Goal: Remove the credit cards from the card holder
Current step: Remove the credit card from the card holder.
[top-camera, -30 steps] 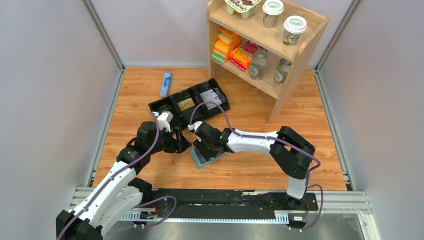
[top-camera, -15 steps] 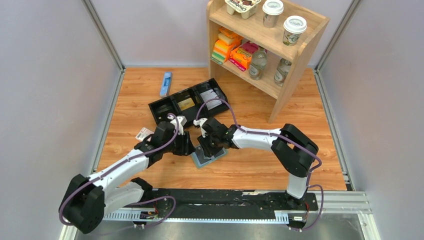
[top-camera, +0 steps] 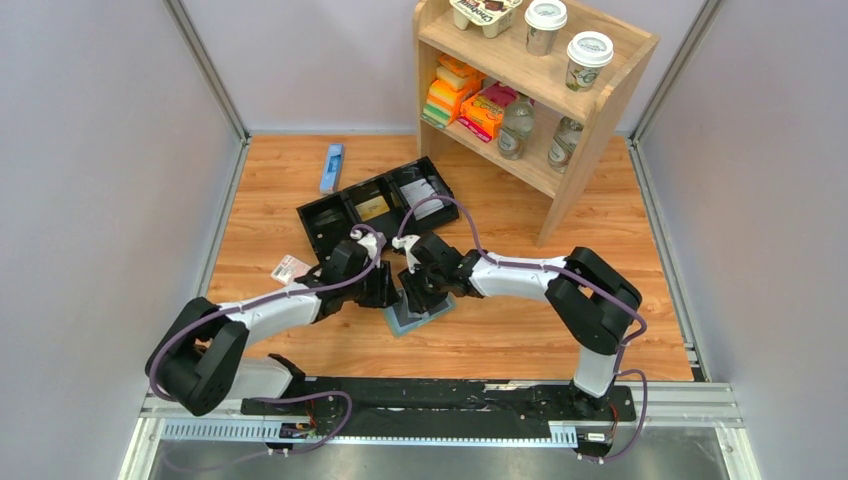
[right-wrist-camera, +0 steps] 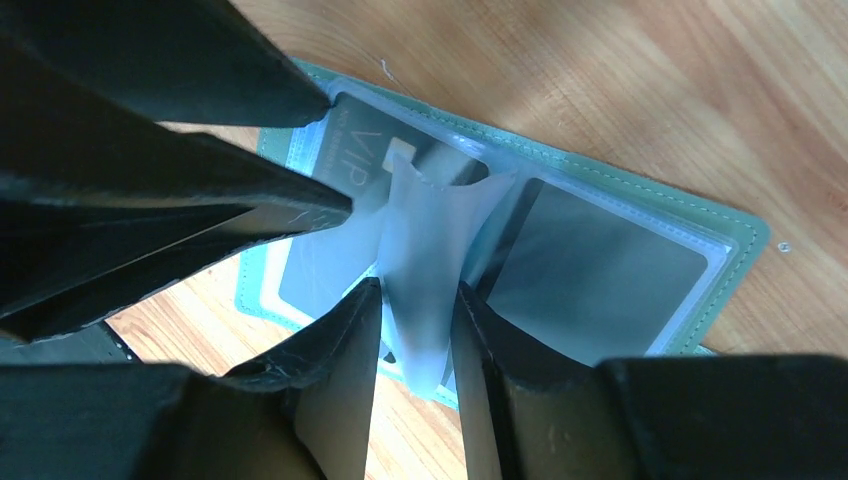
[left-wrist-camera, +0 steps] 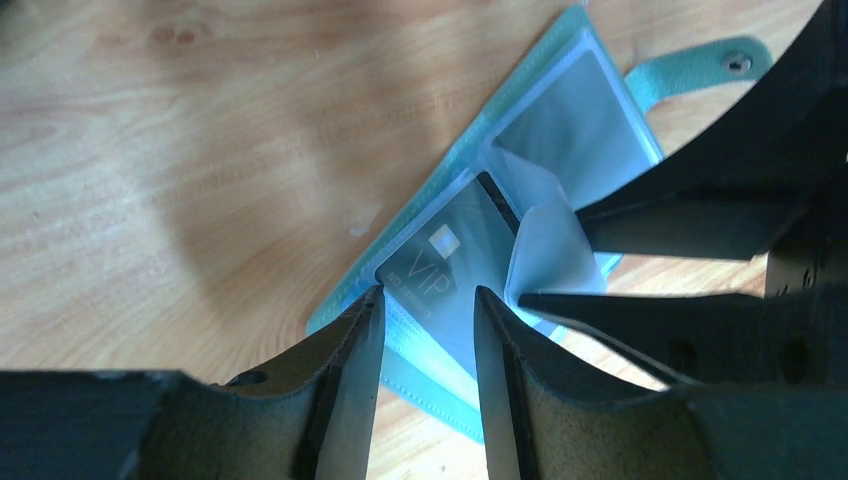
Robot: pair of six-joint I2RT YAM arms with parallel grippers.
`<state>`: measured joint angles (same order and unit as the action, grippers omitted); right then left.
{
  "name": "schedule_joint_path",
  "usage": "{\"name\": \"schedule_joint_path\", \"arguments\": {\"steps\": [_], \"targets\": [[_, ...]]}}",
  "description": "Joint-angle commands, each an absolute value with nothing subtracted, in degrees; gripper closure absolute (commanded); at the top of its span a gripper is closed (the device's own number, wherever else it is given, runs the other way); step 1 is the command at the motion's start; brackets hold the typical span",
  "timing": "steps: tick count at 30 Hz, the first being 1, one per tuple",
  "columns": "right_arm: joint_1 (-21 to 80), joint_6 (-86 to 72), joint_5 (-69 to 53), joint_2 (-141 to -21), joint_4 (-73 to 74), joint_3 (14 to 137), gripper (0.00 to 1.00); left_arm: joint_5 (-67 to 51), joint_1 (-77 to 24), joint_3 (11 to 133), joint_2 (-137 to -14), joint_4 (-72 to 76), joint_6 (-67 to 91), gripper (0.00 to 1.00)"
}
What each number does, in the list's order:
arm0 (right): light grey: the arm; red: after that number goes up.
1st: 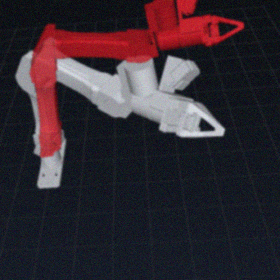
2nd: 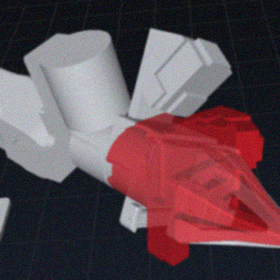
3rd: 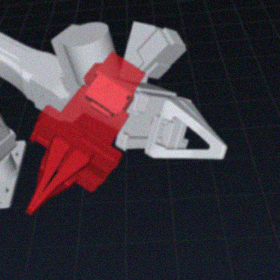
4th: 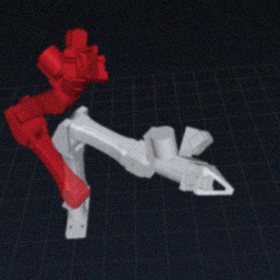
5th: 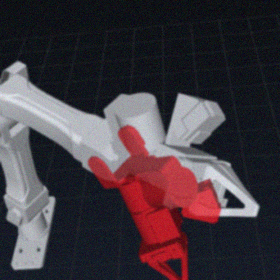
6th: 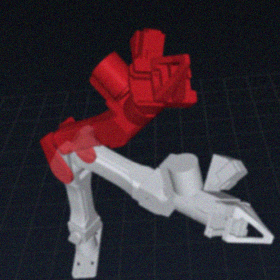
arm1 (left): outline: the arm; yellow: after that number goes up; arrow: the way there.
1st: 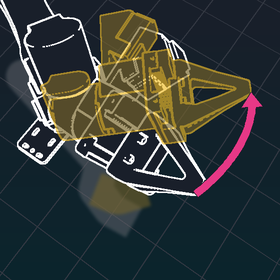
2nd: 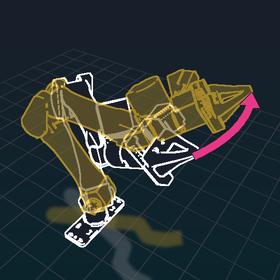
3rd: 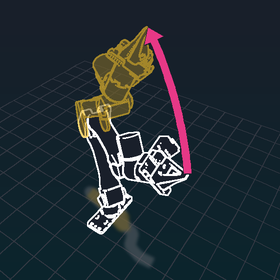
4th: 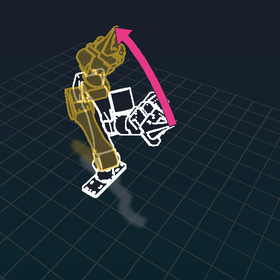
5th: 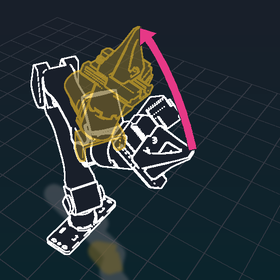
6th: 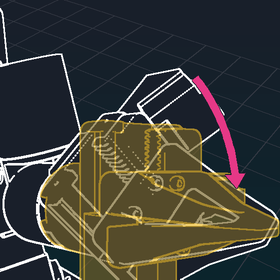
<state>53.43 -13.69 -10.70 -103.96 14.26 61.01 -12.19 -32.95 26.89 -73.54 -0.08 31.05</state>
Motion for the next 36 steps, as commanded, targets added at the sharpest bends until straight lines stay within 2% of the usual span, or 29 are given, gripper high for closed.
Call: {"name": "schedule_joint_path", "arguments": {"steps": [1,17,20,27,33,36], "targets": [[53.4,-13.8,-11.5,-103.6,14.7,58.8,0.63,-8.5,-33.2,29.8,-76.5,4.2,32.3,0.54],[52.8,-14.4,-13.1,-100.1,11.1,56.3,0.63,-8.3,-34.5,33.7,-79.2,1.3,32.2,0.59],[52.8,-15.2,-9.8,-99.3,11.3,56.1,0.62,-6.6,-34.7,34.4,-78.5,0.3,32.1,0.60],[52.9,-16.8,6.2,-97.8,16.3,57.1,0.58,-4.3,-35.2,34.3,-78.3,-3.3,32.8,0.60],[52.8,-18.4,11.6,-96.2,17.4,56.7,0.57,-4.1,-35.8,34.0,-76.1,-3.7,34.4,0.60],[52.9,-19.0,15.1,-96.2,18.5,56.9,0.52,-4.2,-35.9,34.5,-74.6,-4.0,34.9,0.60]]}}
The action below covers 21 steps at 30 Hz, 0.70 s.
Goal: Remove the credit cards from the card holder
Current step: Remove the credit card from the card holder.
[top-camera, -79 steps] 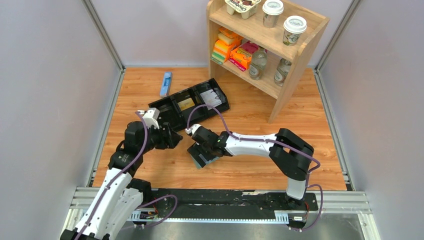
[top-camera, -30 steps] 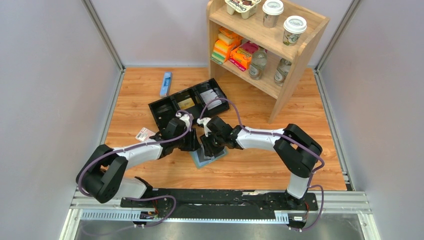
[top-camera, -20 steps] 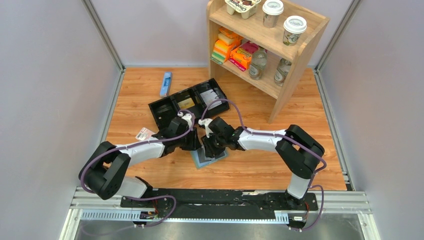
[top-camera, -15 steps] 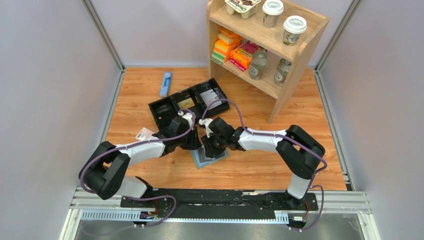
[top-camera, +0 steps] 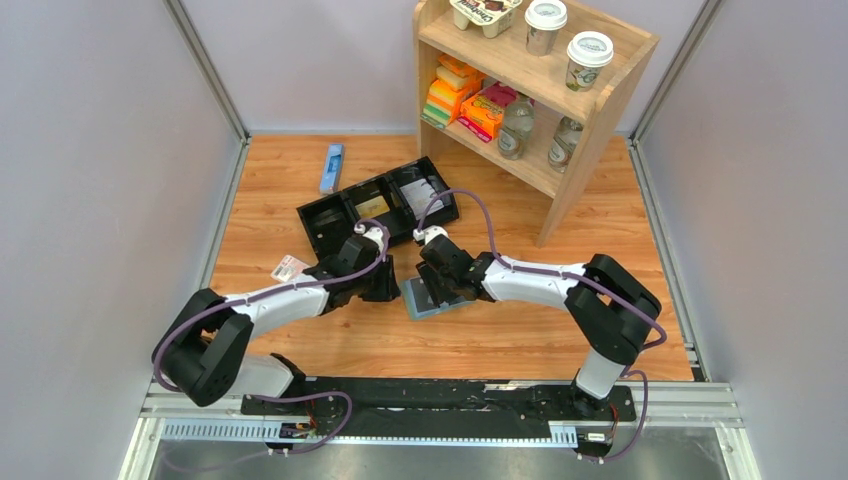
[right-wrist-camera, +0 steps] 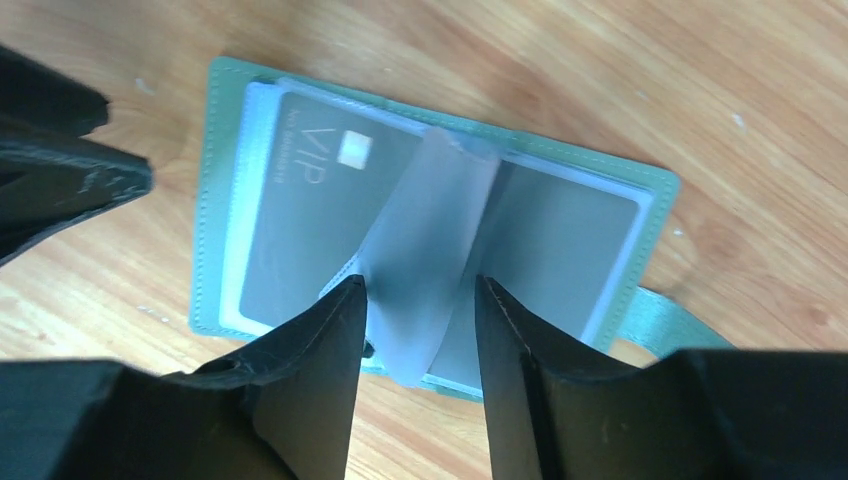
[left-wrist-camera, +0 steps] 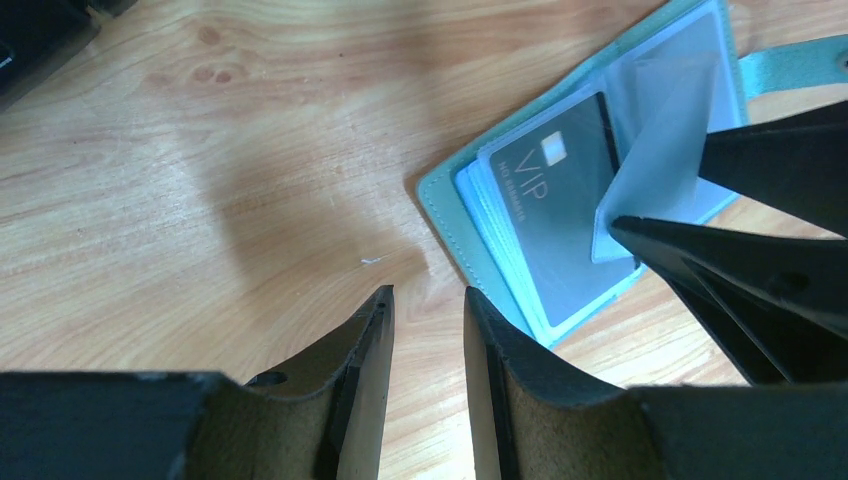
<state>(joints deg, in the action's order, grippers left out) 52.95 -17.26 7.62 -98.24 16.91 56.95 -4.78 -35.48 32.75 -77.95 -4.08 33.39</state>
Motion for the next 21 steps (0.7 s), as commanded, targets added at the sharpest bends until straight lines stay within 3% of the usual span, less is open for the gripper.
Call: {"name": "schedule_joint_path", "arguments": {"steps": [1,16,21], "targets": [[52.8,-19.1,15.6,-96.1,18.6,56.9,0.52,-4.5,-35.9,34.9,-74.5,-3.8,34.9,0.60],[52.8,-19.8,16.5,-94.0,18.9,56.1,0.52,-10.4,-38.5,42.9,-88.4,2.3,35.0,0.64],[52.8,-20.2,21.0,-91.4,20.8,55.5,0.48,-9.4,-39.0,42.4,-91.4,1.1,36.0,0.65]]}}
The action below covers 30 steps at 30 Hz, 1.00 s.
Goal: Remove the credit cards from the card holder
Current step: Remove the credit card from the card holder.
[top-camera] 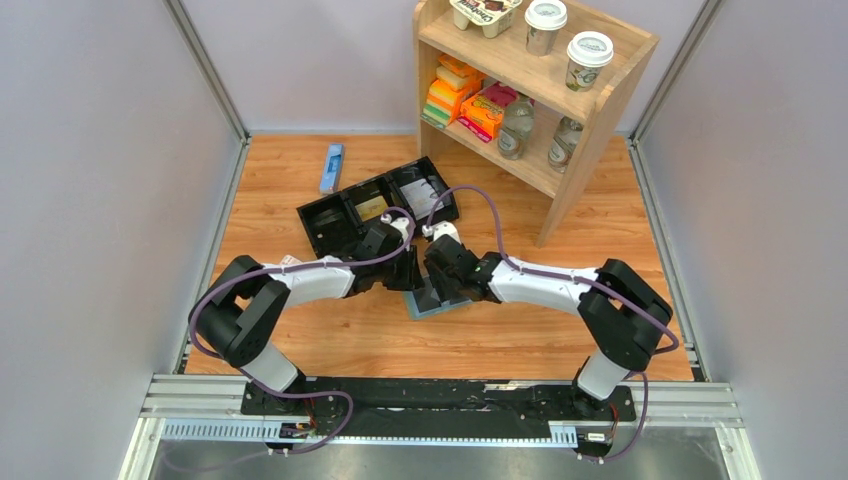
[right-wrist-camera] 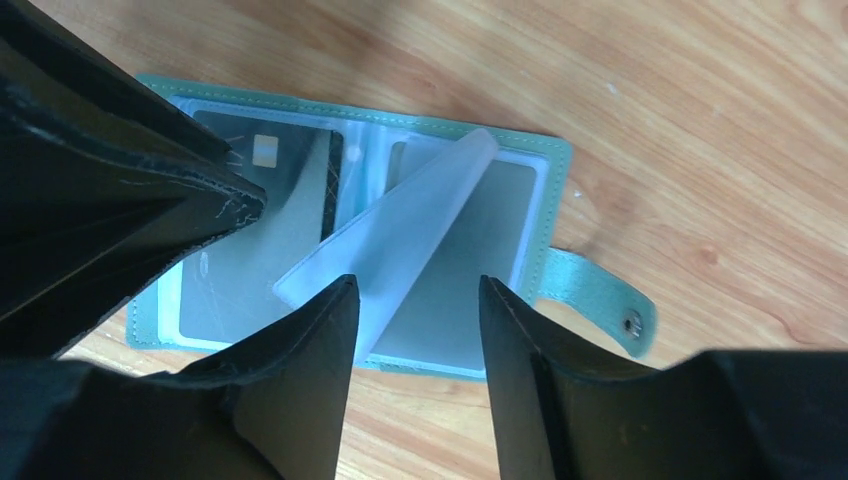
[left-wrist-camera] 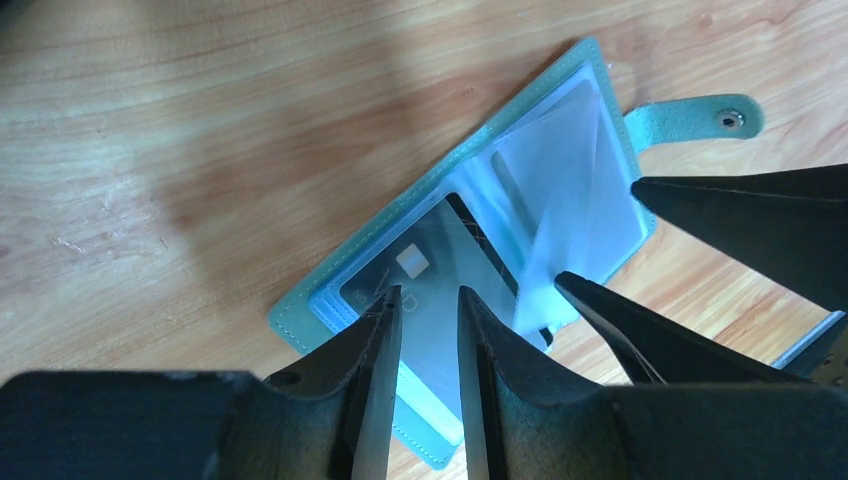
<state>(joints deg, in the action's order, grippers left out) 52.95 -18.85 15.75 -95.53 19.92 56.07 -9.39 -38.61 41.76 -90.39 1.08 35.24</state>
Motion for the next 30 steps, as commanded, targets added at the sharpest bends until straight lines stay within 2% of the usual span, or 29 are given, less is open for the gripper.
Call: {"name": "schedule_joint_path", "arguments": {"steps": [1,6,16,19,25,30], "targets": [[52.8,-20.4,22.0,-90.7,21.2,55.1,0.47,-8.8,-39.0,41.8,-91.4,1.0,36.1,0.65],[52.3,-23.8,29.6,-88.4,26.4,54.4,0.42,-7.6,-39.0,41.0,-91.0,-1.3,35.9,0.65],[50.9,-27.7,35.5,-80.7,30.7,54.9,0.31,-6.5,-39.4,41.2,-89.2,-3.3,35.9,0.65],[50.9,-22.9,28.5,-77.1,25.4,53.9,0.30,-6.1,-39.4,40.9,-87.7,-3.6,36.4,0.65],[49.0,-21.4,11.5,-78.2,18.3,53.7,0.40,-5.5,-39.4,40.5,-82.0,-4.5,36.9,0.65],[45.4,-24.4,-3.7,-82.5,11.4,52.3,0.45,-6.5,-39.4,41.2,-82.6,-6.1,36.0,0.66]]}}
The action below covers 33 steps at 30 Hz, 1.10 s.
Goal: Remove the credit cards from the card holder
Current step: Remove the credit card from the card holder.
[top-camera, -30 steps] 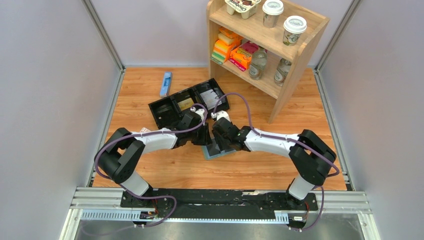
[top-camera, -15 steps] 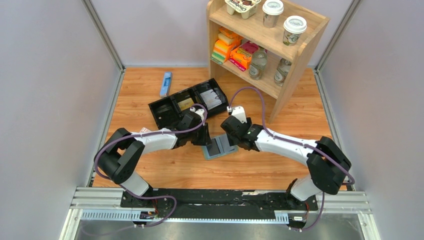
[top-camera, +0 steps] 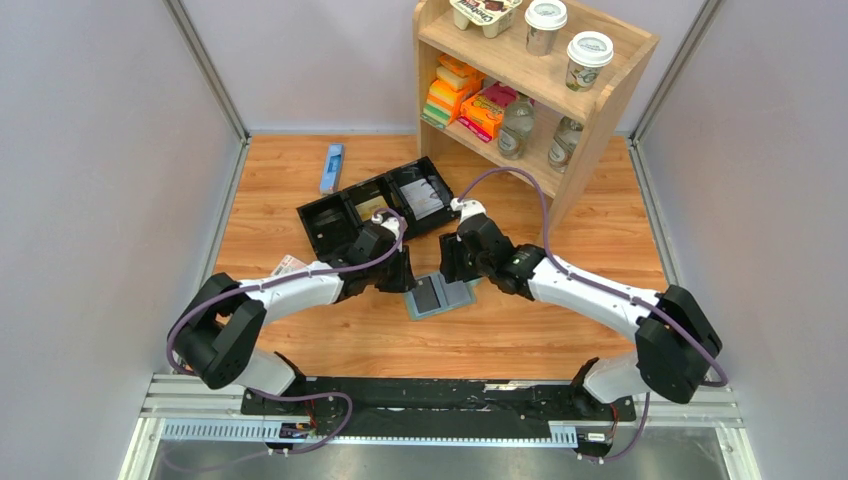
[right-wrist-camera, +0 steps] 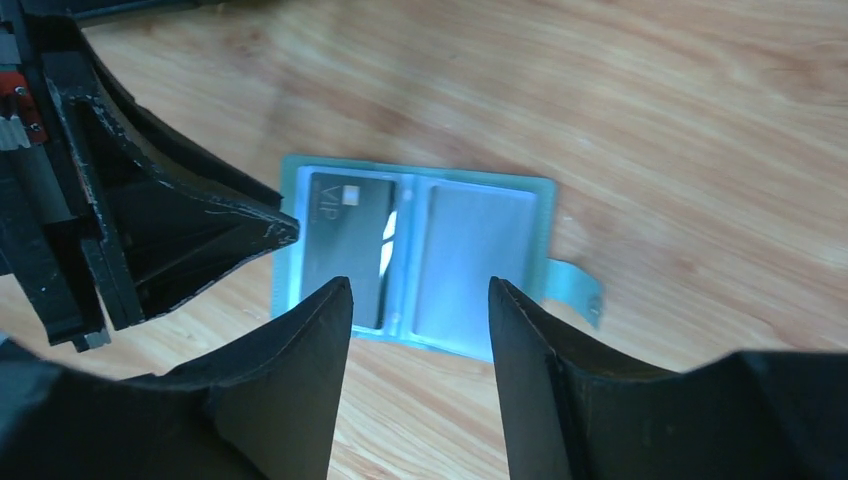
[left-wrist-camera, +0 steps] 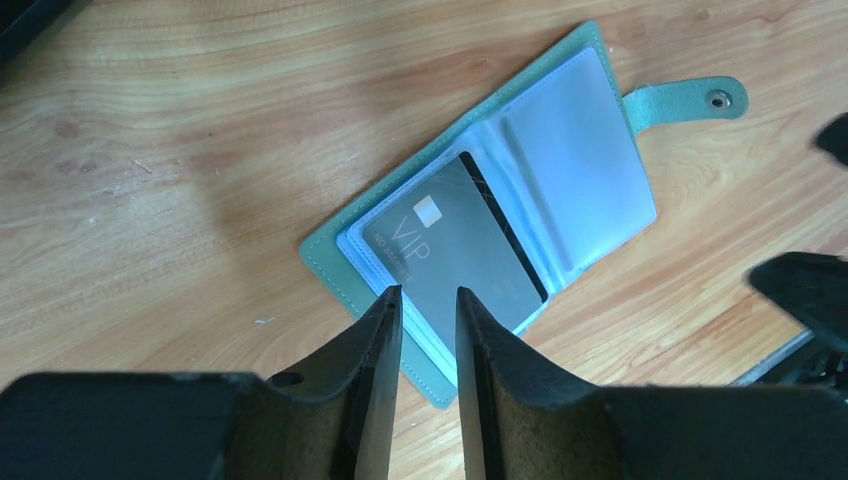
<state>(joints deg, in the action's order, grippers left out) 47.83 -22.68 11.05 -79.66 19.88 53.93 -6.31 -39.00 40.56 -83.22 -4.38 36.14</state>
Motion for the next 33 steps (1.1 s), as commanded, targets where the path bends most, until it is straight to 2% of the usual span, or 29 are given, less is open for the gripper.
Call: {"name": "schedule_joint_path", "arguments": {"steps": [1,4,9,10,20,27,29,30,33], "targets": [[44.7,-25.4,-5.2,-83.4,9.8,51.9,0.46,-6.7,-39.4,41.2,-83.3,-6.1,36.0,0.67],[43.5,-27.7,-9.6,-86.9,5.7,50.5,0.47,-7.6,-39.4,41.3,-84.8,-5.9,36.1,0.74],[42.1,-30.1,-14.8,-93.1,2.4,50.2,0.50,-8.4,-39.4,41.8,-87.6,-6.2,35.9,0.77],[41.9,-30.3,-15.3,-93.9,1.9,50.0,0.50,-8.5,-39.4,41.8,-87.9,-6.3,35.9,0.81],[41.6,-31.1,-21.5,-98.5,0.5,50.7,0.52,-7.6,-39.4,42.1,-89.1,-8.4,36.0,0.84],[41.6,-31.6,-26.2,-95.5,-4.6,49.0,0.62,-6.6,-39.4,41.7,-89.4,-9.8,36.1,0.86],[41.5,-31.8,-27.4,-94.6,-5.8,48.4,0.67,-6.1,-39.4,41.7,-89.5,-10.6,36.0,0.87],[41.5,-32.0,-28.0,-94.0,-6.3,48.2,0.69,-5.8,-39.5,41.6,-89.6,-10.7,36.0,0.92],[41.5,-32.3,-29.9,-94.0,-7.9,47.9,0.78,-5.5,-39.4,41.3,-89.6,-11.2,35.9,0.93]]}}
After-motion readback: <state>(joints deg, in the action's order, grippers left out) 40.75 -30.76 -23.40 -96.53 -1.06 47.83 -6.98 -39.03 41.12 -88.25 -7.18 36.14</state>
